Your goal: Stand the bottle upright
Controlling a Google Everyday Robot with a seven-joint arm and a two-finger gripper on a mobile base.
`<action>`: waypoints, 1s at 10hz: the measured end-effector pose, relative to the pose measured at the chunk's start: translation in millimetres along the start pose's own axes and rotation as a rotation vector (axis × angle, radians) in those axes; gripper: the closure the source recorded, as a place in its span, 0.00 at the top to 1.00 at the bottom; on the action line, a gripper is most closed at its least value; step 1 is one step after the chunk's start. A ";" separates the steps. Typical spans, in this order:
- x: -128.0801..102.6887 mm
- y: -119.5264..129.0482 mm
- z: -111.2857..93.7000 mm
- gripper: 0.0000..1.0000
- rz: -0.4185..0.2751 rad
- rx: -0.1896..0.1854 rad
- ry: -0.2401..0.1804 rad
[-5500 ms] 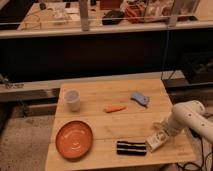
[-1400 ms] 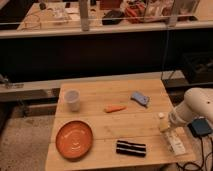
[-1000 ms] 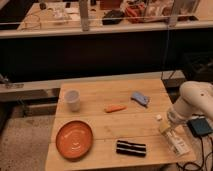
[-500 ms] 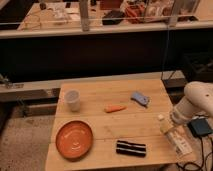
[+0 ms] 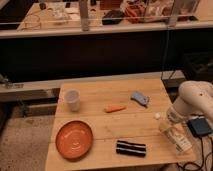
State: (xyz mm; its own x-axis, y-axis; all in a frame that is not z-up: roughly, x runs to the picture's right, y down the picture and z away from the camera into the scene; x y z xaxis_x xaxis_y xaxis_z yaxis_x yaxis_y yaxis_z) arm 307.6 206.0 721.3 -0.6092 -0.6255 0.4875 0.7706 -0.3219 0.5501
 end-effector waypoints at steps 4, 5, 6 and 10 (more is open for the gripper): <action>18.4 0.5 4.6 0.00 -0.188 -0.018 0.060; 20.9 0.7 4.7 0.00 -0.214 -0.007 0.080; 25.3 1.9 3.7 0.00 -0.245 0.015 0.119; 38.6 8.9 -3.7 0.00 -0.354 0.161 0.229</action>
State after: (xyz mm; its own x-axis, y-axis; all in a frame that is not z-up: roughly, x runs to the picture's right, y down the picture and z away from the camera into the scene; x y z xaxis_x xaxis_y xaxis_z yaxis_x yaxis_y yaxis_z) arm 291.6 176.4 742.5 -0.7587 -0.6441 0.0979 0.4724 -0.4405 0.7634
